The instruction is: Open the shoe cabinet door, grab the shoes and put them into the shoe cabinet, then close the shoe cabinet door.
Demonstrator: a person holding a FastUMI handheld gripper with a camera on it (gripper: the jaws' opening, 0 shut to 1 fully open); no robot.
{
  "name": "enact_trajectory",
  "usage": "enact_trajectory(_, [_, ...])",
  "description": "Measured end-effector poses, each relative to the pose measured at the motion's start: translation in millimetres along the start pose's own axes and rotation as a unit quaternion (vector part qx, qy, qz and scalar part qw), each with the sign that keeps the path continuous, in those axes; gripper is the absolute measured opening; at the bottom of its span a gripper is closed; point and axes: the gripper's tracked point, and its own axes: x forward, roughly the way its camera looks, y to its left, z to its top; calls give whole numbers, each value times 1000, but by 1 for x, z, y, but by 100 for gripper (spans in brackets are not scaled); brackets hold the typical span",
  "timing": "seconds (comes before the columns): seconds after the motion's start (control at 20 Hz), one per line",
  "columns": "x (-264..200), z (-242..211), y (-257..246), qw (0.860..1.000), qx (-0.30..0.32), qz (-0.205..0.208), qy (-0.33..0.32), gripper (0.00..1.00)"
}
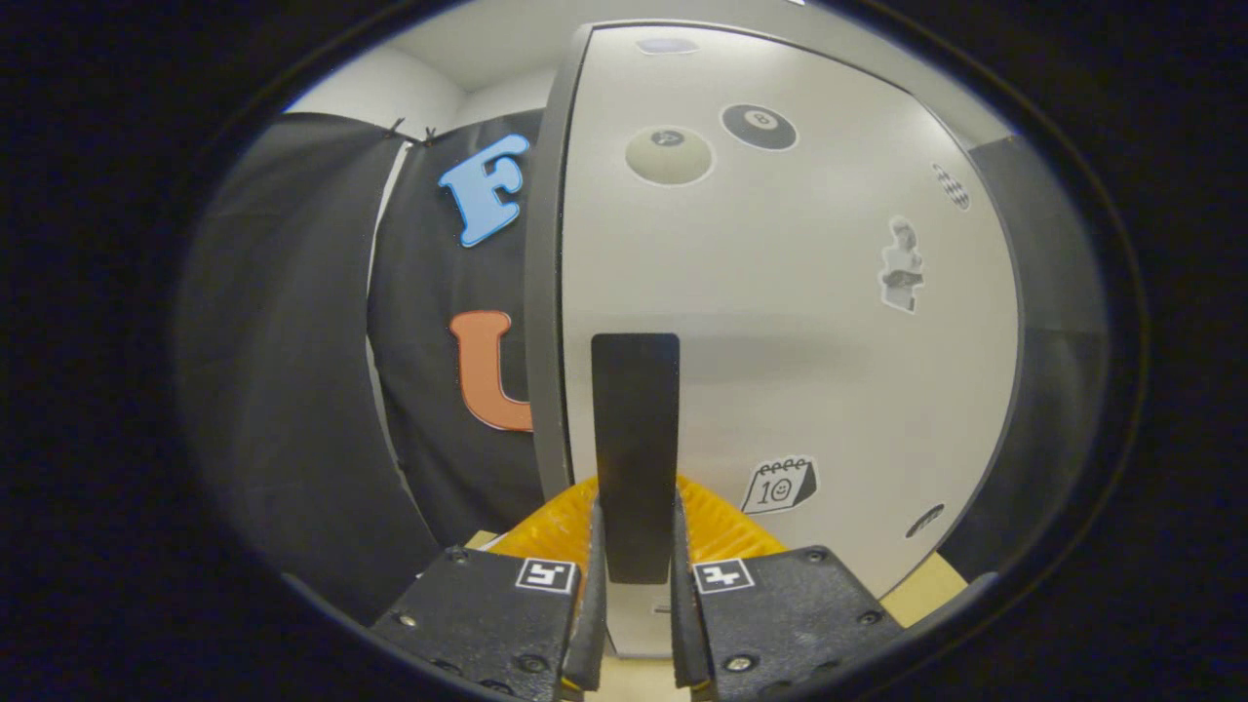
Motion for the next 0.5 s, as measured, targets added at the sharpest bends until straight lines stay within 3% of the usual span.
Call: enact_trajectory(0.5, [-45,-2,-6,997,-9,80,17,28])
